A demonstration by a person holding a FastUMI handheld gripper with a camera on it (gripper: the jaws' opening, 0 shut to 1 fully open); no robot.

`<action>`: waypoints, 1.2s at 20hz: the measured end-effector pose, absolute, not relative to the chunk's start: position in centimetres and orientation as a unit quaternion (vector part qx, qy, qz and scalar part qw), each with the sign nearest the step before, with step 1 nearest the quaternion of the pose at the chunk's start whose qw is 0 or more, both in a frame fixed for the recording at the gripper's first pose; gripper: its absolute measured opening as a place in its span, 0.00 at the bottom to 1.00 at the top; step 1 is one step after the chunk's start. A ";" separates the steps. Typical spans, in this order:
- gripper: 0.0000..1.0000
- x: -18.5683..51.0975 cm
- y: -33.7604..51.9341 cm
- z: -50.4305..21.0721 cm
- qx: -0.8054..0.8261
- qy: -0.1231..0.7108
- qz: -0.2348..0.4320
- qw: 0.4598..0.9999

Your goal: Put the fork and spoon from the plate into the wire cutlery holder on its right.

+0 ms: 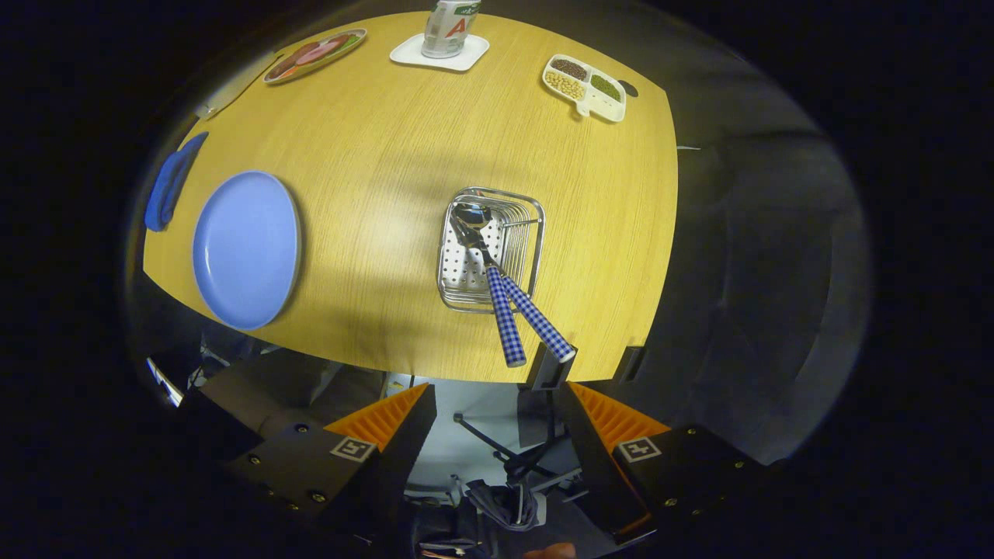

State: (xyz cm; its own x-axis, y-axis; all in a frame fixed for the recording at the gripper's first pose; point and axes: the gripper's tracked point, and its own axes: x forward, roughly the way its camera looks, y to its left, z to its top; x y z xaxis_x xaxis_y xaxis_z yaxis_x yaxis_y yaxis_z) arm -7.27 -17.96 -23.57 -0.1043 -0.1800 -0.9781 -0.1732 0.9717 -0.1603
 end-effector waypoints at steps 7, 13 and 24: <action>0.97 -6.4 -14.4 -20.1 -0.077 0.660 -0.006 0.748; 0.97 -5.0 -10.4 -17.6 -0.063 0.586 0.006 0.808; 0.97 0.7 -4.6 -10.5 -0.009 0.335 0.014 0.942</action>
State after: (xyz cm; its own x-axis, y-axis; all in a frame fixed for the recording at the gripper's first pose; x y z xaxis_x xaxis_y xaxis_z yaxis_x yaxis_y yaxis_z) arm 0.68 -4.61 -10.54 0.7756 0.0207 -0.6309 -0.0326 0.9994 -0.0072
